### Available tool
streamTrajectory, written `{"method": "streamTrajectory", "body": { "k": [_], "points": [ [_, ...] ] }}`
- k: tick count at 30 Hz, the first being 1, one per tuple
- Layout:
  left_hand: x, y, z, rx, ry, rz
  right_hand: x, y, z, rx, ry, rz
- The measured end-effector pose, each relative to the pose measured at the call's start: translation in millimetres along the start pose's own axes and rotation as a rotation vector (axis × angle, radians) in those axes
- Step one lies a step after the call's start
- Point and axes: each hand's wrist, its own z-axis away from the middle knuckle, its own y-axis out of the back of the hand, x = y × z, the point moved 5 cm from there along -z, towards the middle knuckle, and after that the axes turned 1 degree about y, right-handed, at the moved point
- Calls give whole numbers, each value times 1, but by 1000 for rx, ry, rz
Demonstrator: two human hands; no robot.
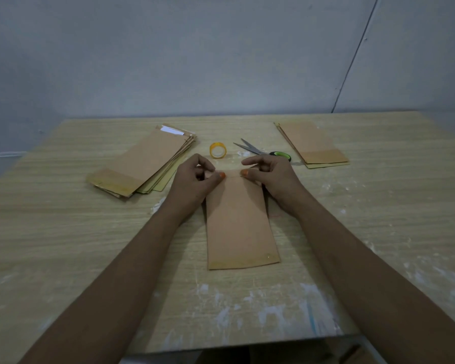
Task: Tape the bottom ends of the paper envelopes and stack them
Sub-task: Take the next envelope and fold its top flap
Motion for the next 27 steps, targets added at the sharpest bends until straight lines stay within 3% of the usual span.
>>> {"method": "streamTrajectory", "body": {
  "k": [10, 20, 24, 27],
  "points": [
    [1, -2, -1, 9, -3, -84, 5, 7, -9, 75, -79, 30],
    [6, 1, -20, 158, -148, -446, -3, 3, -16, 192, 299, 547],
    [1, 7, -42, 232, -203, -563, 3, -2, -22, 154, 251, 739],
    [-9, 8, -62, 223, -141, -619, 3, -2, -20, 164, 235, 813]
  ]
}}
